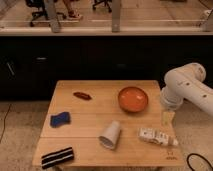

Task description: Pick up the ceramic bowl

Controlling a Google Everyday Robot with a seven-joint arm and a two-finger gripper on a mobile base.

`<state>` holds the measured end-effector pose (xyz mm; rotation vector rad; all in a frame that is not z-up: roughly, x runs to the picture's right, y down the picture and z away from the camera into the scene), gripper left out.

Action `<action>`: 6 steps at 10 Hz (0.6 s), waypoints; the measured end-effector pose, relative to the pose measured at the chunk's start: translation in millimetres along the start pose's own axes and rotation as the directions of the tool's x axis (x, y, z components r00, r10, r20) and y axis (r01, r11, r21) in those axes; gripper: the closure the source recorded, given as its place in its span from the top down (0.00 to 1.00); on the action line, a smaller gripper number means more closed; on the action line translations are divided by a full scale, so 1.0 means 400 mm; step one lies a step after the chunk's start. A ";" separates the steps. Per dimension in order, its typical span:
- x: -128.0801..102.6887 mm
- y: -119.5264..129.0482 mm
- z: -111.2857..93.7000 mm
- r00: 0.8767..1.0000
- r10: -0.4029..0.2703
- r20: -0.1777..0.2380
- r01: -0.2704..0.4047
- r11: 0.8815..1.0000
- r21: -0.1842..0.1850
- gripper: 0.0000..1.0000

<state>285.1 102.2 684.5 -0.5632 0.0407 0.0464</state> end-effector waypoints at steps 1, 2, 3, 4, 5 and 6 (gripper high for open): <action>0.000 0.000 0.000 1.000 0.000 0.000 0.000 1.000 0.000 0.80; 0.000 0.000 0.000 1.000 0.000 0.000 0.000 1.000 0.000 0.80; 0.000 -0.001 -0.001 1.000 0.000 0.000 0.000 1.000 0.001 0.80; -0.003 -0.010 0.000 1.000 -0.011 -0.003 0.011 1.000 0.005 0.80; -0.019 -0.035 0.002 0.999 -0.033 -0.003 0.033 0.999 0.009 0.80; -0.036 -0.065 0.005 0.998 -0.056 -0.004 0.056 0.998 0.015 0.80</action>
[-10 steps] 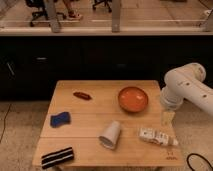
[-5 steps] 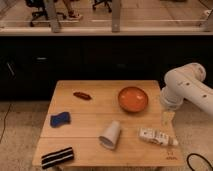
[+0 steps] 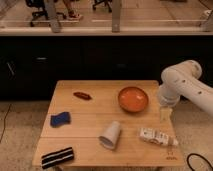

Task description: Pick up the ceramic bowl

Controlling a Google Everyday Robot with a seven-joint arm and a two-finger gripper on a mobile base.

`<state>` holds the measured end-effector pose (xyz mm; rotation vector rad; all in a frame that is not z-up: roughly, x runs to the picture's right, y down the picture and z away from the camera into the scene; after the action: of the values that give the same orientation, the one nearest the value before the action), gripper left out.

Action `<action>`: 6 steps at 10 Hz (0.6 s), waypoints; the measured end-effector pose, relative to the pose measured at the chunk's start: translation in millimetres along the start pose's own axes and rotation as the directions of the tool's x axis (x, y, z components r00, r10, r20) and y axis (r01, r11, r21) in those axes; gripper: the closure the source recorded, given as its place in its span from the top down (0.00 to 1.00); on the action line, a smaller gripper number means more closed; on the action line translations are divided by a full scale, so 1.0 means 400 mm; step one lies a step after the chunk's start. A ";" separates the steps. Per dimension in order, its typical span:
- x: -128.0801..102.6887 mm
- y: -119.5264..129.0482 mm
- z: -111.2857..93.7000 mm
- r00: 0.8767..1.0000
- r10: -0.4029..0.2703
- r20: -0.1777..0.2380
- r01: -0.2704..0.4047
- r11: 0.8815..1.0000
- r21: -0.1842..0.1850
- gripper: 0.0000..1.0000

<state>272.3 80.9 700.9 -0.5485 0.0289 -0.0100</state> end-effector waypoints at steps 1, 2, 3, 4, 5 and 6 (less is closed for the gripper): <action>-0.007 -0.022 0.002 1.000 -0.016 -0.004 0.016 1.000 0.003 0.80; -0.008 -0.026 0.004 1.000 -0.027 -0.007 0.027 1.000 0.003 0.80; -0.007 -0.031 0.007 0.999 -0.039 -0.011 0.039 0.999 0.002 0.80; -0.011 -0.037 0.012 0.998 -0.054 -0.014 0.054 0.999 -0.002 0.80; -0.019 -0.049 0.018 0.998 -0.066 -0.014 0.066 0.998 -0.002 0.80; -0.029 -0.071 0.026 0.997 -0.079 -0.014 0.079 0.997 -0.002 0.80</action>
<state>260.9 62.3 725.0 -0.5507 0.0204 -0.0911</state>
